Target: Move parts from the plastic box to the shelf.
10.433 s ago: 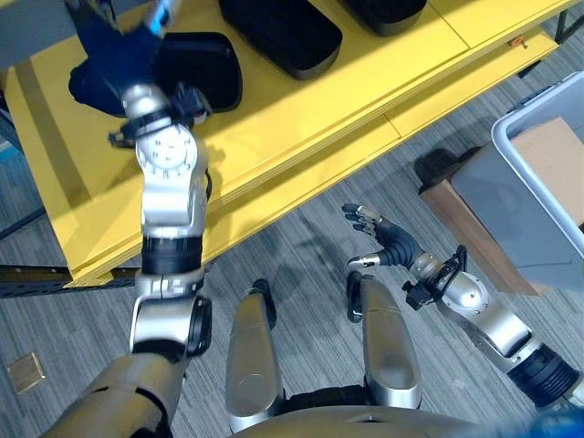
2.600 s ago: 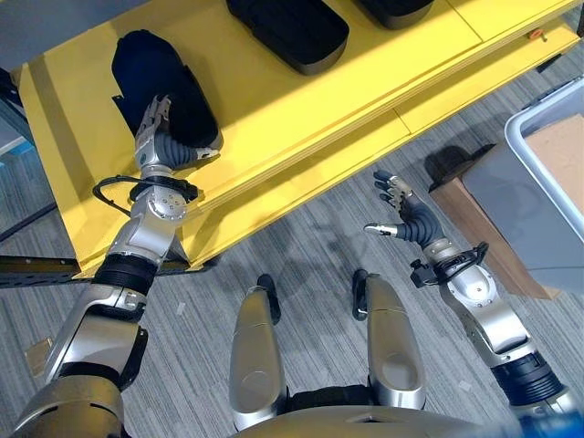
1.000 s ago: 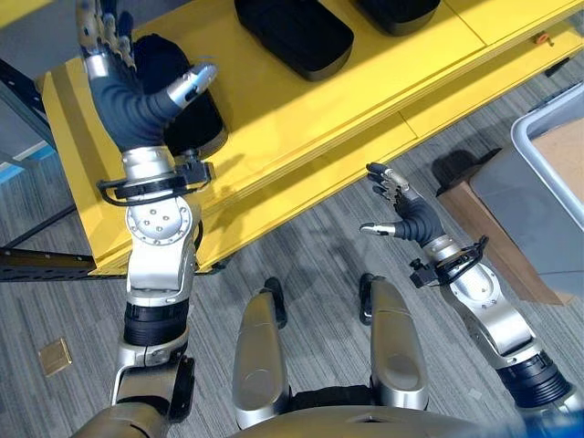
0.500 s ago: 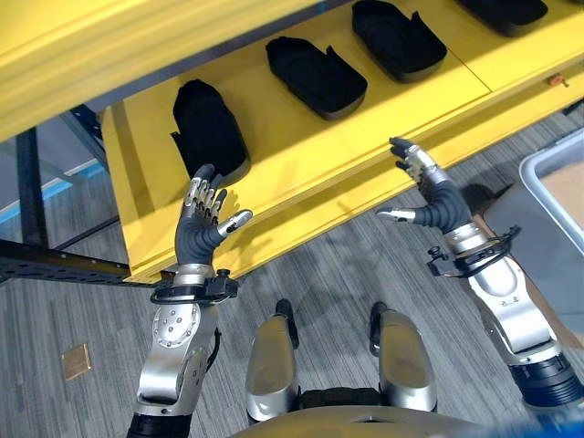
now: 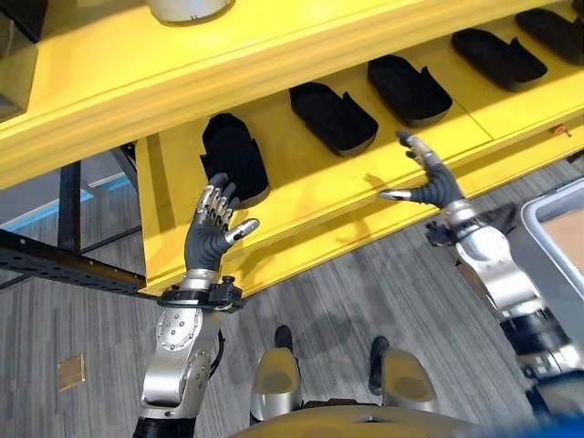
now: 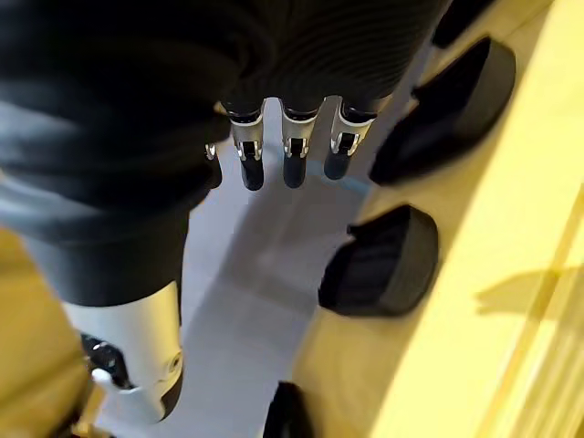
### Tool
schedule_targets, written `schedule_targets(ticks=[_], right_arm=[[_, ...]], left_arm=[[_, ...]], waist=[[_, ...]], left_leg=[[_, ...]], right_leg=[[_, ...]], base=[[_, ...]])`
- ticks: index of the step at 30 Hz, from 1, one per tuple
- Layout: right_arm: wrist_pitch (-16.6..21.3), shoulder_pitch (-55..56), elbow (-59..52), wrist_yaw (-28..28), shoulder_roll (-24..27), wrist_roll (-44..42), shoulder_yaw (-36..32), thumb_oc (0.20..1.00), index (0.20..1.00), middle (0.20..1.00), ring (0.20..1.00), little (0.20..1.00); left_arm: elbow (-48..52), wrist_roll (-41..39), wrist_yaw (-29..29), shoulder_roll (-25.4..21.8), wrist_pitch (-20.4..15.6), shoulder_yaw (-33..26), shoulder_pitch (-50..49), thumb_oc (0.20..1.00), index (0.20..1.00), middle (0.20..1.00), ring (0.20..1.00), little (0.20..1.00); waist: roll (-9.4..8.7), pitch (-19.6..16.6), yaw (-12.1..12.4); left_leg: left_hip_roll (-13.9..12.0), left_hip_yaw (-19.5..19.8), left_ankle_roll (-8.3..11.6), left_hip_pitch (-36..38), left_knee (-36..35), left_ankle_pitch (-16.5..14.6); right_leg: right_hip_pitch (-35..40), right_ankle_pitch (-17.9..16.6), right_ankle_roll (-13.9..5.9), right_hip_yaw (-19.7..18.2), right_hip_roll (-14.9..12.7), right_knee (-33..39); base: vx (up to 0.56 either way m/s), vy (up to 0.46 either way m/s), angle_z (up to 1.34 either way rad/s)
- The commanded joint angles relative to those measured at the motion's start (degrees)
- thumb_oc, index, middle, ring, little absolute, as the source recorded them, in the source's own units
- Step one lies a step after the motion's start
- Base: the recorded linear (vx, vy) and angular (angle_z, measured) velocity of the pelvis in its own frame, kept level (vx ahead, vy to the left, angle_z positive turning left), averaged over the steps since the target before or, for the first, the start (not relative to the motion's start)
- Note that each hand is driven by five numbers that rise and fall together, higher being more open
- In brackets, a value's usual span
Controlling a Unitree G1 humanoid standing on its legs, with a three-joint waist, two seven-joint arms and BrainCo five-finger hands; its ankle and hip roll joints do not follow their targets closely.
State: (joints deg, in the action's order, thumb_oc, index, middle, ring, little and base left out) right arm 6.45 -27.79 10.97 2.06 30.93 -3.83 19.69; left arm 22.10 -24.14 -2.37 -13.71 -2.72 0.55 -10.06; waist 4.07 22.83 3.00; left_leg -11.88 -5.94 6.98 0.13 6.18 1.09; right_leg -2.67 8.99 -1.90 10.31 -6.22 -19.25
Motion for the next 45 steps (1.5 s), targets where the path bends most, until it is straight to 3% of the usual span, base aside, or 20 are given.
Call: schedule_targets(ticks=[1, 9, 14, 17, 30, 39, 40, 45], right_arm=[[2.49, -6.58, -1.51, 1.87, -0.41, -0.37, 0.72, 1.000, 1.000, 1.000, 1.000, 1.000], [1.57, -19.65, 9.66, 3.74, 1.33, 0.42, 7.16, 1.000, 1.000, 1.000, 1.000, 1.000], [1.10, -35.44, 22.22, 6.95, 3.14, 3.48, 14.57, 1.000, 1.000, 1.000, 1.000, 1.000], [0.66, -40.02, 23.05, 8.17, 4.45, 4.65, 17.23, 1.000, 1.000, 1.000, 1.000, 1.000], [0.65, -46.96, 22.25, 10.16, 5.47, 6.31, 20.50, 1.000, 1.000, 1.000, 1.000, 1.000], [0.52, -54.06, 29.80, 10.78, 3.60, 5.13, 25.90, 1.000, 1.000, 1.000, 1.000, 1.000], [0.44, -58.93, 37.59, 11.32, 2.05, 4.02, 30.37, 1.000, 1.000, 1.000, 1.000, 1.000], [0.59, -62.00, 42.78, 11.62, 0.69, 2.97, 33.04, 1.000, 1.000, 1.000, 1.000, 1.000]], left_arm=[[4.00, -1.08, 1.12, -1.82, -2.35, -0.55, -0.32, 1.000, 1.000, 1.000, 1.000, 1.000], [4.17, -2.68, 1.26, -2.11, -1.50, 0.78, 0.88, 1.000, 1.000, 1.000, 1.000, 1.000], [4.97, -2.63, 0.77, -4.05, -1.83, 2.62, 0.44, 1.000, 1.000, 1.000, 1.000, 1.000], [4.90, -2.56, 0.14, -4.41, -1.92, 2.29, 0.12, 1.000, 1.000, 1.000, 1.000, 1.000], [5.30, -2.01, -0.64, -4.98, -2.09, 2.07, 0.12, 1.000, 1.000, 1.000, 1.000, 1.000], [5.94, -2.28, -1.15, -5.38, -2.47, 2.22, -0.52, 1.000, 1.000, 1.000, 1.000, 1.000], [5.90, -2.12, -1.56, -6.02, -2.73, 2.10, -1.29, 1.000, 1.000, 1.000, 1.000, 1.000], [6.06, -2.16, -1.82, -5.81, -2.96, 2.18, -1.30, 1.000, 1.000, 1.000, 1.000, 1.000]], waist=[[-1.15, 3.09, 1.48], [0.41, 6.51, 2.32], [3.36, 6.97, 2.07], [4.20, 6.97, 1.80], [4.79, 6.97, 1.72], [5.08, 6.97, 2.77], [5.57, 6.97, 4.43], [6.01, 6.97, 5.13]], left_leg=[[-1.04, -0.40, -1.75, 1.88, -2.43, 2.89], [-2.18, 0.14, -1.00, -0.41, -1.31, 3.42], [-3.37, 1.10, -0.20, -5.98, 0.96, 3.98], [-3.67, 1.22, 0.06, -7.45, 1.43, 4.04], [-4.11, 1.54, 0.36, -9.39, 1.99, 4.26], [-4.47, 2.03, 0.76, -10.62, 2.07, 4.31], [-4.68, 2.72, 1.06, -12.31, 1.90, 4.51], [-4.87, 2.80, 1.22, -13.03, 2.09, 4.47]], right_leg=[[-0.05, -15.90, -3.52, -4.45, -1.76, 0.51], [-1.30, -16.48, -3.44, -4.34, -1.99, 0.73], [-5.51, -17.36, -3.44, -4.09, -2.17, 0.66], [-6.89, -17.67, -3.52, -4.43, -2.29, 0.56], [-8.90, -17.78, -3.79, -5.12, -2.28, -0.78], [-10.32, -18.04, -4.04, -5.42, -2.23, -1.60], [-12.12, -18.23, -4.14, -5.60, -2.20, -2.18], [-12.82, -18.35, -4.18, -5.76, -2.23, -2.20]], base=[[-0.03, -0.027, 0.06], [-0.04, -0.023, 0.00], [-0.05, -0.010, -0.01], [0.00, 0.000, 0.00], [0.00, 0.001, -0.01], [0.00, 0.000, 0.00], [0.00, 0.000, 0.00], [0.00, 0.000, 0.00]])
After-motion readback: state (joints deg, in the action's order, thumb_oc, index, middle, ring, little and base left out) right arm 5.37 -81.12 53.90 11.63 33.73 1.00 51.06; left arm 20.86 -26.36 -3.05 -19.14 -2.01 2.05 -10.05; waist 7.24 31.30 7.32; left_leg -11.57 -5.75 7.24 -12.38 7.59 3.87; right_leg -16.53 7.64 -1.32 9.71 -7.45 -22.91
